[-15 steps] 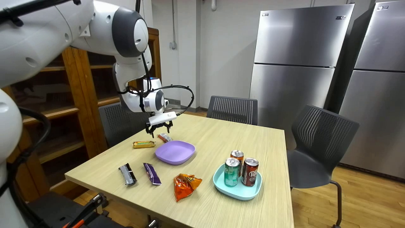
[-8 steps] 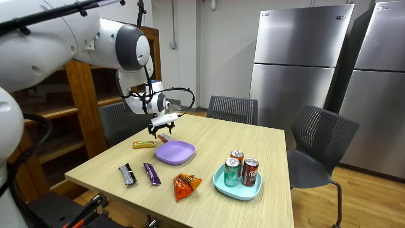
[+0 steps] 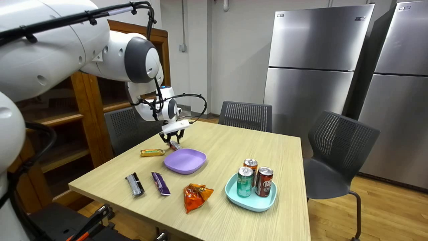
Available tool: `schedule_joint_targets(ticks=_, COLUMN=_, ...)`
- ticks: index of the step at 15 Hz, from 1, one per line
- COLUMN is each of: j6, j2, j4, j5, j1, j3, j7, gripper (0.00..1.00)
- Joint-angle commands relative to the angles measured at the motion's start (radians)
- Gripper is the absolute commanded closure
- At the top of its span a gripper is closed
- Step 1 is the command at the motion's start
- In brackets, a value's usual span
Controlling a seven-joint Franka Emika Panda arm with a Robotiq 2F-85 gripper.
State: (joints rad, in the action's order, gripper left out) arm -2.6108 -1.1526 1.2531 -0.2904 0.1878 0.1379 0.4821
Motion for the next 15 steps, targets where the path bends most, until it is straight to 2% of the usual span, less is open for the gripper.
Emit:
schedule_joint_targets(ticks=1, j6=0.039, j2=-0.022, j4=-0.062, j5=-0.006, j1=0.012, j3=-0.003, j7=0.01, gripper=0.82)
schedule_joint_targets(ticks=8, j6=-0.011, j2=0.055, j4=0.022, j5=-0.01, j1=0.0, j3=0.003, j7=0.01, gripper=0.84)
schedule_joint_targets(ticks=15, j6=-0.105, j2=0.201, j4=0.219, j5=-0.021, j1=-0.039, j3=-0.005, j7=0.002, gripper=0.84)
